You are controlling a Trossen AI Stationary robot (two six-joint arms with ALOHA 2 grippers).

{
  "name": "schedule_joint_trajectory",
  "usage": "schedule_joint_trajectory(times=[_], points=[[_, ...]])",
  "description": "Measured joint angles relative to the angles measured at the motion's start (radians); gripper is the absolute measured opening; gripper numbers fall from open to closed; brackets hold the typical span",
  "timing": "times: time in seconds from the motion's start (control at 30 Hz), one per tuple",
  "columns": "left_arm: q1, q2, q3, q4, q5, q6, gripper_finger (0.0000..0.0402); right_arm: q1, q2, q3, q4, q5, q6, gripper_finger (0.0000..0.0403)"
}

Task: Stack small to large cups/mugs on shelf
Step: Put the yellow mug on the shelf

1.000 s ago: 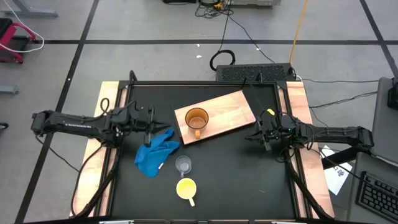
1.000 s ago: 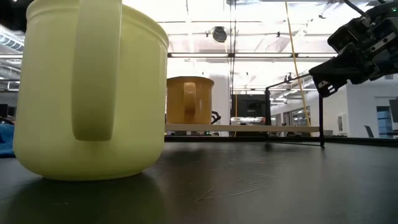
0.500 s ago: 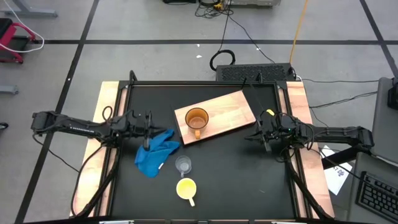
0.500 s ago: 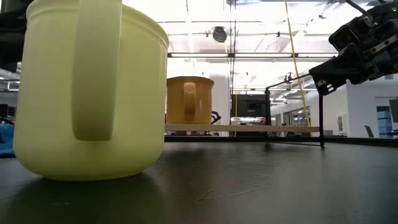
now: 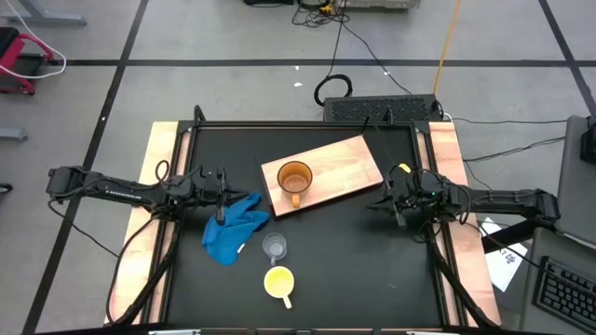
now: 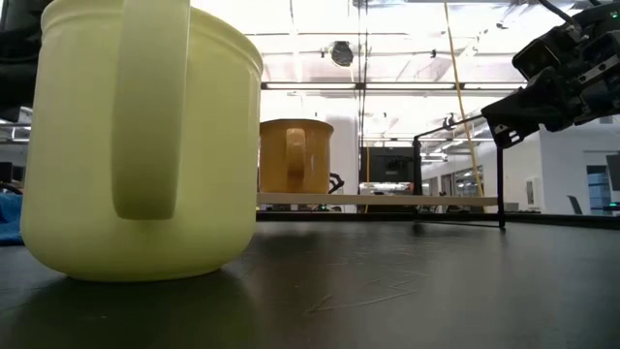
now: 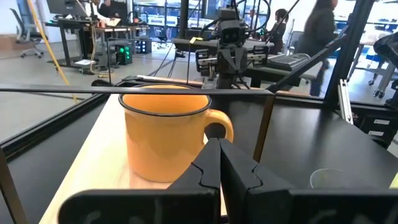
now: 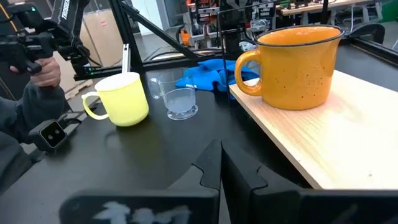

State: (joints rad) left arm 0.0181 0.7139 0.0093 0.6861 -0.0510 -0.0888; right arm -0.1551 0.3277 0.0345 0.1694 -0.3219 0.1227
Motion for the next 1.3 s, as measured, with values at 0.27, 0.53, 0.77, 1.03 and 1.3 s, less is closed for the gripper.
schedule_joint_trajectory(times=[0.27,0.53,0.77,1.03,1.3], points=[[0.000,0.000,0.001,-0.011,0.005,-0.017,0.0013,0.018,0.000,0.000,0.117,-0.076,-0.062,0.0010],[0.000,0.000,0.001,-0.011,0.006,-0.017,0.0004,0.064,0.028,0.033,0.190,-0.072,-0.067,0.0086],[0.000,0.000,0.001,-0.011,0.006,-0.019,0.0015,0.110,0.148,0.162,0.215,-0.069,-0.086,0.0145],[0.000,0.000,0.001,-0.011,0.006,-0.030,0.0017,0.114,0.381,0.356,0.135,-0.068,-0.059,0.0149],[0.000,0.000,0.001,-0.011,0.006,-0.046,0.0006,0.144,0.642,0.556,0.013,-0.067,-0.074,0.0149]])
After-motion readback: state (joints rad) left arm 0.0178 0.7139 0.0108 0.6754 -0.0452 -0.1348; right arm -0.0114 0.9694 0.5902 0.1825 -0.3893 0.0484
